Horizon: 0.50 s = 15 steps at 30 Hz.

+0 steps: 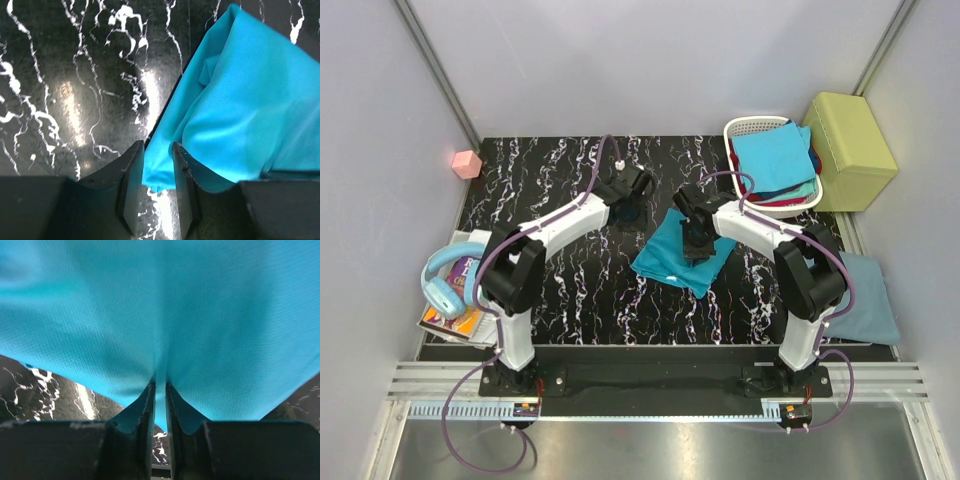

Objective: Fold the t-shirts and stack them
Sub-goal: Smooth out wrinkles on the folded tshirt

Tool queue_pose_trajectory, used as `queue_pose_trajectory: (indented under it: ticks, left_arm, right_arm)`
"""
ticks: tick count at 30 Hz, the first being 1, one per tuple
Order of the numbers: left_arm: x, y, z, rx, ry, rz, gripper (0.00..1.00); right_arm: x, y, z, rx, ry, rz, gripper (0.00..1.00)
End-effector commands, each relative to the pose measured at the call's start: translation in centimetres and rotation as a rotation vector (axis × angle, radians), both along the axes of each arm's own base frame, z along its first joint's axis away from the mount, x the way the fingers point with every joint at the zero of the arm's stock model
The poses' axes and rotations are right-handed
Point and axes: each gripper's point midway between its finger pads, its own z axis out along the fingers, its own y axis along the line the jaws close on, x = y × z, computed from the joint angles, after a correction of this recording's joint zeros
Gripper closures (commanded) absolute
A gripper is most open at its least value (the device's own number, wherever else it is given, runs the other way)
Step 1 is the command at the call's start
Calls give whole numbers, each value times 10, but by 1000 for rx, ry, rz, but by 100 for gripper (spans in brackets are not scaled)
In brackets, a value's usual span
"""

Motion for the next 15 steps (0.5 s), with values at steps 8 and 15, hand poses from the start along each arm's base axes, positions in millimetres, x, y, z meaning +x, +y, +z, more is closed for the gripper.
queue_pose_trajectory:
  ticks: [8,15]
  left_arm:
    - [24,-20,7,-33,-13,-38,66]
    - [33,-28,16,-52,-22,-47,66]
  right_arm:
    - [-52,55,8,193,107,158,80]
    - [-71,60,-2,186,158,192,81]
